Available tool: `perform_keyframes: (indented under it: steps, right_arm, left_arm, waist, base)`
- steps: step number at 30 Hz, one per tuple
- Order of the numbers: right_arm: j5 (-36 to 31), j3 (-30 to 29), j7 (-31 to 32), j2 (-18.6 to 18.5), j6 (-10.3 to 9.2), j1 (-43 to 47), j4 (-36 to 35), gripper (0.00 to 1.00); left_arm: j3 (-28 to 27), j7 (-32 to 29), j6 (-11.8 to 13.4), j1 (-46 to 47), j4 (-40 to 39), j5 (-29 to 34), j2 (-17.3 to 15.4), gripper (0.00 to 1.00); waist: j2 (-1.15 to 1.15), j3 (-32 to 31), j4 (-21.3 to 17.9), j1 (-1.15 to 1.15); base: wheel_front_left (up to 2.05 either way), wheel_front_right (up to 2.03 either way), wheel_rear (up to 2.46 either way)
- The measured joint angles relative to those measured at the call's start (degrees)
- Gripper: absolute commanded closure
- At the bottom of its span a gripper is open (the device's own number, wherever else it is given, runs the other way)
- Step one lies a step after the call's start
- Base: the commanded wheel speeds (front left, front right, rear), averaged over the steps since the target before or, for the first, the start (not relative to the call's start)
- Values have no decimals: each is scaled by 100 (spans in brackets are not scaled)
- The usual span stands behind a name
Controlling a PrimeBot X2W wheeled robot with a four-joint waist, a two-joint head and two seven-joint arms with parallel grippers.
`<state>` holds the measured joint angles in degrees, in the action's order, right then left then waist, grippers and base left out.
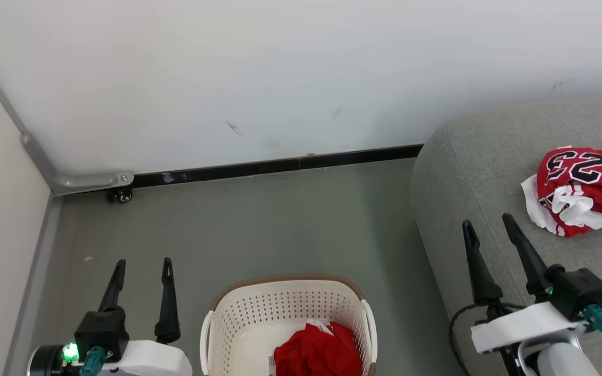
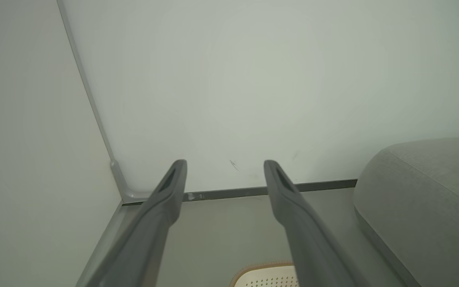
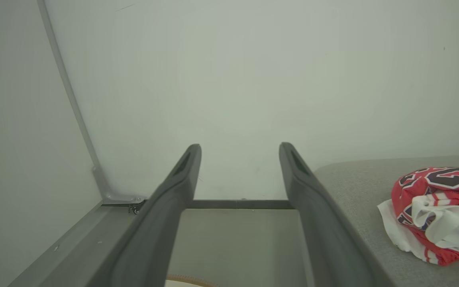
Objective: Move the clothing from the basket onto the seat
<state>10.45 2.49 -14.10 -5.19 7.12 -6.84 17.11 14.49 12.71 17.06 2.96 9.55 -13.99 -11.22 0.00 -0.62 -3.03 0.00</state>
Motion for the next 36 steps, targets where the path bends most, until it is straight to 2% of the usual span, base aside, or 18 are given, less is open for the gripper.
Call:
perform_keyframes:
  steps: [14,36]
  right_arm:
    - [-92,-152,327,180,0,572,-14,0]
    - [-154,-211,523,233,0,788,-450,0]
  left_arm:
    - [107,0,-52,-58,177,-26,53,0]
    - [83,2,-100,-68,238,-62,45,0]
  waist:
    - [0,-227,74,0]
    - [0,-179,49,0]
  base:
    - [0,0,0]
    - [0,0,0]
